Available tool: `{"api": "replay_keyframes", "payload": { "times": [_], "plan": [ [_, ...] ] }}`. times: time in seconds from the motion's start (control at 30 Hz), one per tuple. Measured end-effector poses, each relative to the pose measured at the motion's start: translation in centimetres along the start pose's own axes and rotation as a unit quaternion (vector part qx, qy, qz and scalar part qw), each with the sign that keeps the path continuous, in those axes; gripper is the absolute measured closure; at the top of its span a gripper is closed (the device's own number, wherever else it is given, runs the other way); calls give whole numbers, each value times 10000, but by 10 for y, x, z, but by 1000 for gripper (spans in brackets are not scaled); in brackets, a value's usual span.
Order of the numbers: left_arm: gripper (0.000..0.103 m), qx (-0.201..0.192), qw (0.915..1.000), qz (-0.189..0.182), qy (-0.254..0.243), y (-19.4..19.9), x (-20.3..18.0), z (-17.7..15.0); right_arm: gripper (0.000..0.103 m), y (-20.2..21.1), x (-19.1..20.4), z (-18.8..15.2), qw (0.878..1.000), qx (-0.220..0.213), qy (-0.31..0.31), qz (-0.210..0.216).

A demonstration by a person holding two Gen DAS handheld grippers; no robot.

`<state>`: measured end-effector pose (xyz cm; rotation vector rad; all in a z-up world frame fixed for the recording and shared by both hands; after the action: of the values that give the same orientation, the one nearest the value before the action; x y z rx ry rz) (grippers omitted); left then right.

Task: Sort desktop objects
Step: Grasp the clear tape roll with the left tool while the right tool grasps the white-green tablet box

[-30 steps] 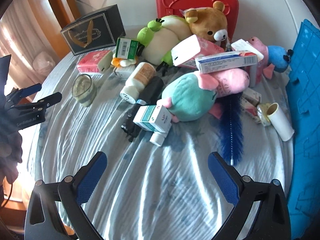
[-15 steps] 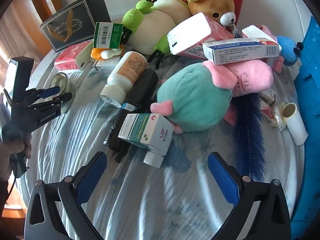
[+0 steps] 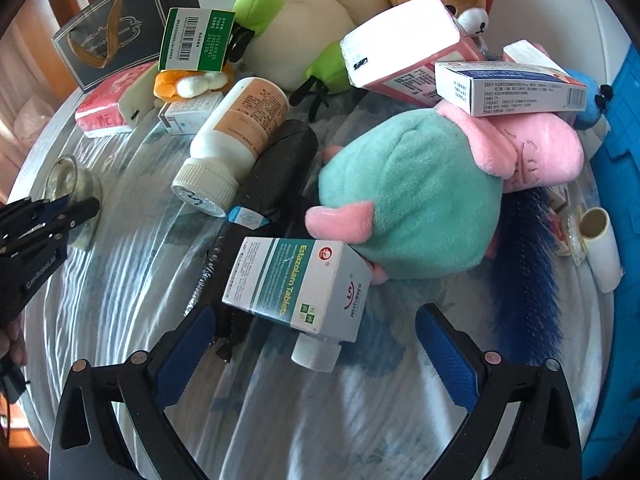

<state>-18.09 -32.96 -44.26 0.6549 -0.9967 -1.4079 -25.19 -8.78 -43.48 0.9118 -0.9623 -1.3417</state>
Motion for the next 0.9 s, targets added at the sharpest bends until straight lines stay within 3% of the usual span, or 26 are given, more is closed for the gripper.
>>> {"api": "replay_keyframes", "payload": {
  "times": [0.23,0.4,0.9],
  "plan": [
    [90,-10,10000,8,43,6,4,-3,7,-7,-3,8,9997,29,-179,147],
    [90,7,10000,13,82,8,3,-5,31,-3,2,10,9997,21,-97,243],
    [90,-30,9998,71,160,27,5,-10,31,18,2,-6,9993,42,-80,364]
  ]
}}
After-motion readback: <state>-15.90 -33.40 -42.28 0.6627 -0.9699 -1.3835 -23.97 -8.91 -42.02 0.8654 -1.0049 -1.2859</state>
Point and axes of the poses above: each gripper's, at about its wrist camera, not at the fingertips, and y roughly against the way its jaws point, x to its left, z to its top, the point moved 6 cm from there along -y, roughly the way its jaws point, and after that the axes turned 6 degrees about -y, right-handed, at the moved point
